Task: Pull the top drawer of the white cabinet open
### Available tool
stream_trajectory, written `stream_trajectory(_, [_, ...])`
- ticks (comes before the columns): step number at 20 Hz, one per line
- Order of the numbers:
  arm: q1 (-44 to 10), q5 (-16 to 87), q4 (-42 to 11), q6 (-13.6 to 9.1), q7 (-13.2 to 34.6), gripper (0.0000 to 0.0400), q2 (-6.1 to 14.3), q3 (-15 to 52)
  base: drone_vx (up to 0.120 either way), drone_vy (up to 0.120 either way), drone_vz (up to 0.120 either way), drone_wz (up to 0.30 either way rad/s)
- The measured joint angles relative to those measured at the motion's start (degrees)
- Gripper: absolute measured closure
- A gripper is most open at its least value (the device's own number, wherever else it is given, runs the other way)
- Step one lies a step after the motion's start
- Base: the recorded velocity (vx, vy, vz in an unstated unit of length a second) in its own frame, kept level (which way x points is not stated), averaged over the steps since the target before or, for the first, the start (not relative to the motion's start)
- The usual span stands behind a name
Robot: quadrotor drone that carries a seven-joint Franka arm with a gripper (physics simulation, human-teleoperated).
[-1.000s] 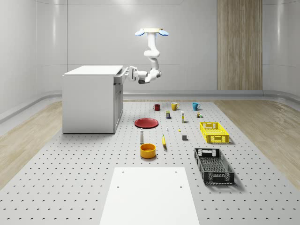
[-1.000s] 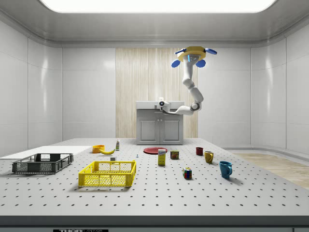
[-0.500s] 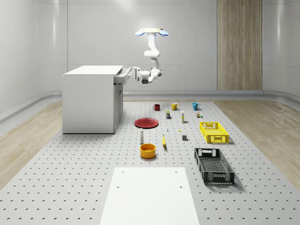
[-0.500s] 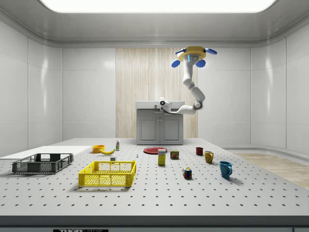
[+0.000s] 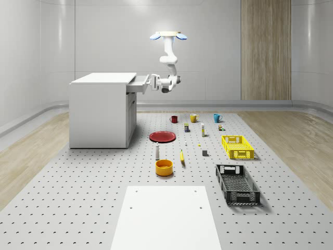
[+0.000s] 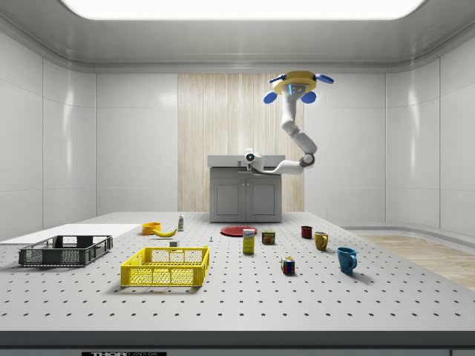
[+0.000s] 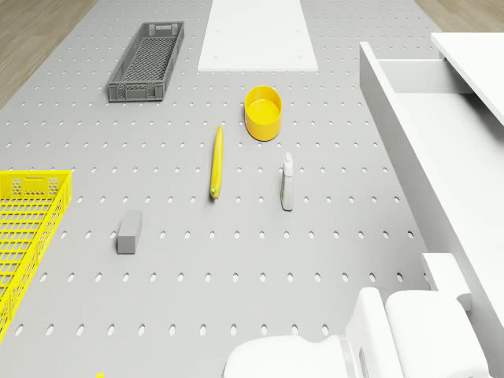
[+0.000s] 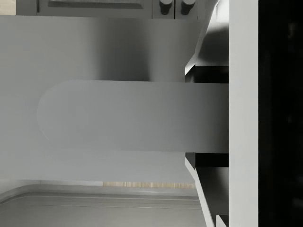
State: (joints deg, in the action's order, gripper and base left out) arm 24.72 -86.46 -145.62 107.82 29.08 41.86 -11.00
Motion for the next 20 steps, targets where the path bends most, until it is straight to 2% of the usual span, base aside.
stream_trajectory(1, [-0.2, 0.6, -0.1, -0.5, 0.3, 0.0272, 0.3, -0.6, 0.000, 0.000, 0.000, 0.000])
stream_trajectory(4, [-0.5, 2.0, -0.4, -1.7, 1.0, 0.0179, 1.0, -2.3, 0.000, 0.067, 0.000, 0.000])
stream_trajectory(8, [-0.6, 3.1, -0.5, -2.5, 1.5, 0.0126, 1.5, -3.7, 0.000, 0.120, 0.000, 0.000])
stream_trajectory(12, [-0.4, 3.7, -0.6, -2.7, 1.8, 0.0106, 1.8, -4.5, 0.000, 0.120, 0.000, 0.000])
stream_trajectory(20, [0.4, 4.3, -0.6, -2.4, 2.0, 0.0097, 2.0, -5.3, 0.000, 0.005, 0.000, 0.000])
